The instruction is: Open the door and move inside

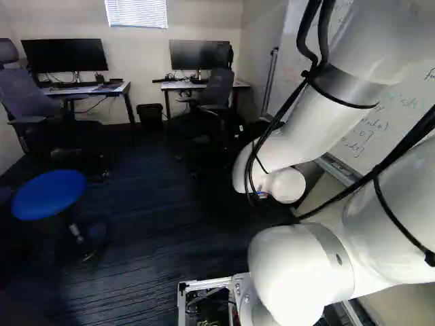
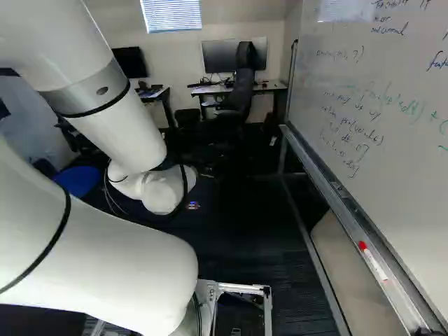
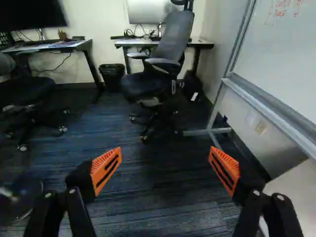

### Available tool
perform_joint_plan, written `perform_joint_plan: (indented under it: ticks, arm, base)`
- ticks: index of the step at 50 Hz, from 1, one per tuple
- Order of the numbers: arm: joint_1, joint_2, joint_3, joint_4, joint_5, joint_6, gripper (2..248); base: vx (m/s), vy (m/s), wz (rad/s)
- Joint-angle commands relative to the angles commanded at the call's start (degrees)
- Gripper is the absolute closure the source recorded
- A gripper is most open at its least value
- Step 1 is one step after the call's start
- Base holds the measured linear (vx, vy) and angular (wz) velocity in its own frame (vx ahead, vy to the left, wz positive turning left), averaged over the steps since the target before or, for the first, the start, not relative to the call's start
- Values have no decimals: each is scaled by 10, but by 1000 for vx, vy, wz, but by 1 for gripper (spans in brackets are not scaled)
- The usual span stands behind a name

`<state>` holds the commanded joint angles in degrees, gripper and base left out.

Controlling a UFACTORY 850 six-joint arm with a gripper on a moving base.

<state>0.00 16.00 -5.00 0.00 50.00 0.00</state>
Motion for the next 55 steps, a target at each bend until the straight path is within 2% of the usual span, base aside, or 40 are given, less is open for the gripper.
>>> perform_joint_plan:
  ticks: [36,55]
  arm:
    - [0,0,0,0,0,0,3]
    - [0,0,0,0,0,0,3]
  base:
    - [162,8,-5]
    - [9,0,-1]
